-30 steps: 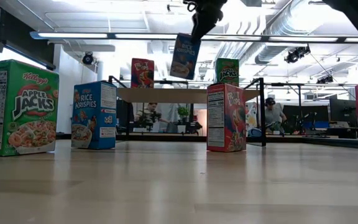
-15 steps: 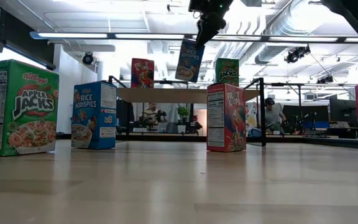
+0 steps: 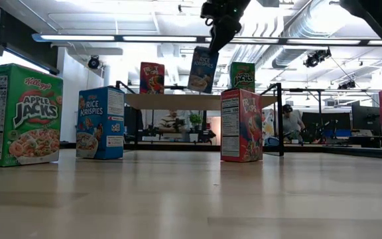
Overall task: Stack cereal on shelf
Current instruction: Put the center blue cereal box on the shelf
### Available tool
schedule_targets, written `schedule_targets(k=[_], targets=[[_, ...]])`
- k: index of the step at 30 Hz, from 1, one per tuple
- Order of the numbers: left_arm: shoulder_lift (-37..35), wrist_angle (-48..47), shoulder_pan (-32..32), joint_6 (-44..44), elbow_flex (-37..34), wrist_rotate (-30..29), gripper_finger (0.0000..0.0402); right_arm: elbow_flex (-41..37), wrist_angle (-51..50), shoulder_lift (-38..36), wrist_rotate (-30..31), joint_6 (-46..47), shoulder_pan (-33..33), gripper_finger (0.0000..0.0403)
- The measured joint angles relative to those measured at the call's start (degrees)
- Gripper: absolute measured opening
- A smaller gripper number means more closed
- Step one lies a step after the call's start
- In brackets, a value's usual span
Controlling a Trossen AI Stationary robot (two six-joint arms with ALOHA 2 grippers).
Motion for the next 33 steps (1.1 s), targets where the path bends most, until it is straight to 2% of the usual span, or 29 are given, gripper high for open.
schedule_targets(k=[14,33], targets=[[0.00,0.00,0.00,0.00,0.00,0.00,0.0210,-0.04,-0.21,0.69,-1.51,4.48,0.02,0.0167],[0.00,0.00,0.00,0.00,0.02,-0.02,0.0210,-0.04,0.24,2.55,-0.10,4.28,0.00,0.0167]])
